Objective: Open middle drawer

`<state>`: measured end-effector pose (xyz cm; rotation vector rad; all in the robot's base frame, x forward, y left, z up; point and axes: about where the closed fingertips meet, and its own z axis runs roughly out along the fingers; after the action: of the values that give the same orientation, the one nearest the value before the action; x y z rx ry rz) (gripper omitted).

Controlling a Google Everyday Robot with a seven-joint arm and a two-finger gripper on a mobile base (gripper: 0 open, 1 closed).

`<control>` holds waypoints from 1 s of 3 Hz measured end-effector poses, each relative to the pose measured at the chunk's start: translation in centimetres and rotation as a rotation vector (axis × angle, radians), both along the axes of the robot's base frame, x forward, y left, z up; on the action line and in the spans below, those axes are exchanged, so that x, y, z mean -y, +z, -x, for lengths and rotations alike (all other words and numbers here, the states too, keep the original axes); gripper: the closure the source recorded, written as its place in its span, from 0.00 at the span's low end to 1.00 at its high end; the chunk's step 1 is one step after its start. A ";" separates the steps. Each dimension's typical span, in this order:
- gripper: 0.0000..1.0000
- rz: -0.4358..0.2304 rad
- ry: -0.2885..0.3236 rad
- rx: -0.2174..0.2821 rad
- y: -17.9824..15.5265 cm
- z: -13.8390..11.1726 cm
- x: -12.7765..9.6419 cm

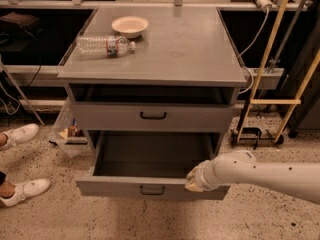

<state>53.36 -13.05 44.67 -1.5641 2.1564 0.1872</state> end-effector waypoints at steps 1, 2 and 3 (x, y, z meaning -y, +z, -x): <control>1.00 -0.002 0.024 -0.020 -0.2 2.1 -0.4; 1.00 -0.014 0.034 -0.016 0.1 3.5 -0.7; 1.00 -0.014 0.034 -0.016 0.1 3.5 -0.7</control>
Offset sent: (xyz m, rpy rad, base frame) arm -0.1251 0.0156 0.0056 0.0711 0.0350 0.0731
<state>49.86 -12.34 44.80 -1.5972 2.1368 0.2263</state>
